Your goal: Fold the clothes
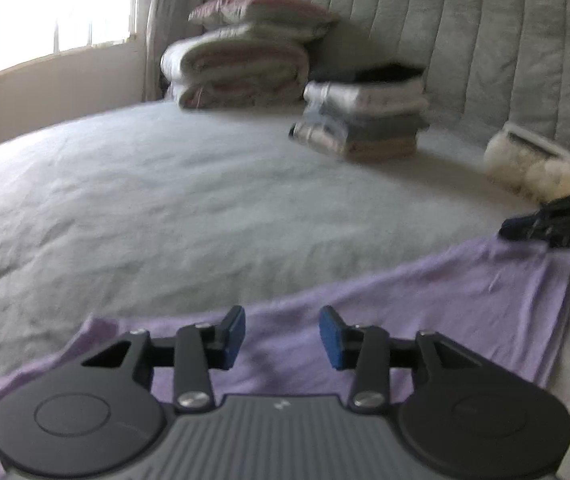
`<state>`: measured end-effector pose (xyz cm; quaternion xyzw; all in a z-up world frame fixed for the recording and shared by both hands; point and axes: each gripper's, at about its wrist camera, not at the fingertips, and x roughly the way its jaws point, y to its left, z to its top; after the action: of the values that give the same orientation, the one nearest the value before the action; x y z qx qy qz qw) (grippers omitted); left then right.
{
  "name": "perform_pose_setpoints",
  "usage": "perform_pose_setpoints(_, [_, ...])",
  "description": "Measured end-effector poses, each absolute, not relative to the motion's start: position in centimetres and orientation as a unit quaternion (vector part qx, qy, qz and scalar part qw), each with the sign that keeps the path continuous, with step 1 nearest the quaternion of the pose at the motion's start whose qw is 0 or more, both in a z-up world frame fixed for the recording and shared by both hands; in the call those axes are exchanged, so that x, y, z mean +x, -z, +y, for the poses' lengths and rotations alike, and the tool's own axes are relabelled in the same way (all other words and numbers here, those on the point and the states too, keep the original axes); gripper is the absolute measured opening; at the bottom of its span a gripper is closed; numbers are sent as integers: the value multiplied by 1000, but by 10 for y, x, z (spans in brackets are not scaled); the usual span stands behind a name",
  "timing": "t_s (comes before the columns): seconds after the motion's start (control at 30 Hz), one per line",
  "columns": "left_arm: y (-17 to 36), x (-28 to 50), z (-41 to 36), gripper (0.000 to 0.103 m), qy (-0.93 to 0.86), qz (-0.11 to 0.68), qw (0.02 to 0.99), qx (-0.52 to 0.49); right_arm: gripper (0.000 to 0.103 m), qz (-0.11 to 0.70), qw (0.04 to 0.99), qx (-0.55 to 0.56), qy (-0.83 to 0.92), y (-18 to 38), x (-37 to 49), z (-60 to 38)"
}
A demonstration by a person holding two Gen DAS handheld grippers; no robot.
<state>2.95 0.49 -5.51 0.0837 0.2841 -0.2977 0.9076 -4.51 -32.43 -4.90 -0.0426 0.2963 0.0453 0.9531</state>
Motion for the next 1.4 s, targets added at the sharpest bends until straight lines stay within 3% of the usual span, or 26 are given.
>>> perform_pose_setpoints(0.2, [59, 32, 14, 44, 292, 292, 908, 66, 20, 297, 954, 2, 35, 45, -51, -372])
perform_pose_setpoints(0.27, [59, 31, 13, 45, 291, 290, 909, 72, 30, 293, 954, 34, 48, 38, -56, -386])
perform_pose_setpoints(0.3, [60, 30, 11, 45, 290, 289, 909, 76, 43, 289, 955, 40, 53, 35, -59, -390])
perform_pose_setpoints(0.5, [60, 29, 9, 47, 288, 288, 910, 82, 46, 314, 947, 38, 48, 40, -60, -384])
perform_pose_setpoints(0.6, [61, 30, 10, 47, 289, 288, 910, 80, 1, 323, 944, -21, 64, 49, -60, -367])
perform_pose_setpoints(0.77, [61, 29, 9, 48, 288, 286, 910, 81, 2, 320, 939, -54, 112, 59, -57, -365])
perform_pose_setpoints(0.87, [60, 27, 7, 50, 282, 283, 912, 90, 14, 316, 940, -62, 111, 55, -61, -359])
perform_pose_setpoints(0.97, [56, 20, 5, 51, 283, 275, 913, 102, 19, 305, 946, -59, 94, 47, -64, -351])
perform_pose_setpoints(1.03, [53, 14, 3, 51, 292, 269, 912, 107, 40, 296, 950, -62, 76, 41, -65, -344])
perform_pose_setpoints(1.07, [51, 9, 1, 51, 300, 264, 910, 108, 42, 291, 952, -63, 67, 39, -66, -341])
perform_pose_setpoints(1.37, [54, -32, -16, 53, 376, 259, 872, 177, 44, 320, 934, -108, -116, 51, -89, -290])
perform_pose_setpoints(1.4, [56, -36, -12, 53, 377, 255, 870, 187, 51, 327, 930, -115, -119, 55, -90, -292])
